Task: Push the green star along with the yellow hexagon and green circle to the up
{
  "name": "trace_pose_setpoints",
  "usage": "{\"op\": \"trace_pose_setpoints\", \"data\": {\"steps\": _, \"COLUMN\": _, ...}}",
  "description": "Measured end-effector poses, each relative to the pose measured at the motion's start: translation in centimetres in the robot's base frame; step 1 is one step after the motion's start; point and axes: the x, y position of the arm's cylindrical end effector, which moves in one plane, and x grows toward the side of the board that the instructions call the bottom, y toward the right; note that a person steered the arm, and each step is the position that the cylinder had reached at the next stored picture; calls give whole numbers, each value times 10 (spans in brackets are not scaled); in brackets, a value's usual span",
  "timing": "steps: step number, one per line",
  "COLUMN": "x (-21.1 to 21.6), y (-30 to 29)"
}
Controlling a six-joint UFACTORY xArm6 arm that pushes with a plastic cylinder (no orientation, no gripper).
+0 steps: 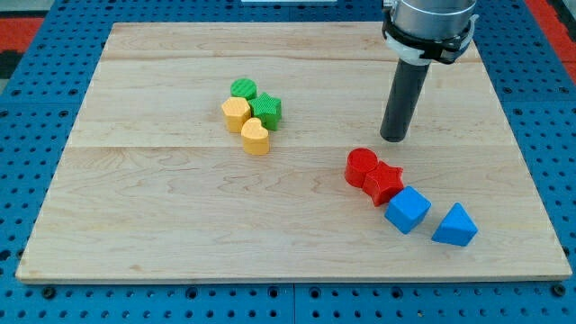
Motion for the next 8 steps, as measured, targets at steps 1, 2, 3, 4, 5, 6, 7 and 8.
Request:
{"op": "trace_pose_setpoints", "data": {"steps": 1, "x": -14, "y": -18}}
{"op": "trace_pose_setpoints", "data": {"steps": 2, "x": -22, "y": -69}}
{"op": "trace_pose_setpoints", "data": {"steps": 3, "x": -21, "y": -109}}
{"op": "trace_pose_setpoints", "data": {"steps": 4, "x": -21, "y": -133}}
{"op": "trace_pose_setpoints", "data": {"steps": 5, "x": -24, "y": -139}}
{"op": "trace_pose_setpoints", "data": {"steps": 6, "x": -36, "y": -159}}
{"op": "trace_pose_setpoints", "data": {"steps": 7, "x": -40, "y": -180}}
{"op": "trace_pose_setpoints", "data": {"steps": 8, "x": -57, "y": -172}}
